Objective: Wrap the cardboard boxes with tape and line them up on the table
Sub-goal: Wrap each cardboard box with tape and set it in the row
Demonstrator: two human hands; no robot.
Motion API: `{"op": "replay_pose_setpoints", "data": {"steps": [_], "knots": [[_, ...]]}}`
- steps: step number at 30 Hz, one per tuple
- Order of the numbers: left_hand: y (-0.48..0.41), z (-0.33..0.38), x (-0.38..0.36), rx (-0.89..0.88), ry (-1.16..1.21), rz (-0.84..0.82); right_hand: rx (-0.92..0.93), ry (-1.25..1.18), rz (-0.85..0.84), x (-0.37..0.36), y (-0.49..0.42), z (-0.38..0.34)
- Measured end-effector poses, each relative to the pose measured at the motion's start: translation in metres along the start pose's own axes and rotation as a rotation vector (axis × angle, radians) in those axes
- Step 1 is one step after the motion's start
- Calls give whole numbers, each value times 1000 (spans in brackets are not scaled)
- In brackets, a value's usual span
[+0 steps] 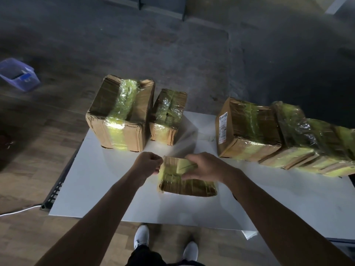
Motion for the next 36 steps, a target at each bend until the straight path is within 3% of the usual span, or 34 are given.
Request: {"op": "replay_pose_setpoints", "data": {"steps": [5,15,25,29,31,34,36], "knots": [[-7,-20,-9,176,271,-101,-131,-81,28,5,3,20],[-29,-69,-1,186,117,63,-134,167,1,-31,-29,4],[-42,-97,-20,204,233,153,-128,166,61,-37,-36,8],[-40,-104,-24,322,353,191,-115,146,65,-38,-35,10],[-40,-100,-27,323,263,204,-107,143,60,-39,-34,10],[-35,-78,-22,160,-265,255,-91,128,78,-38,-32,8],[-33,-67,-19,28,-341,314,-74,98,103,-38,-29,6]]}}
Point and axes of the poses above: each hand's wrist, its own y-axis away from the middle knuckle, its own x-axis out of the back of the hand, z = x × y, the point moved 7 cm from there along -y, towards the middle knuckle, and after that the axes turned 1 degree about y, right-handed, at the moved point
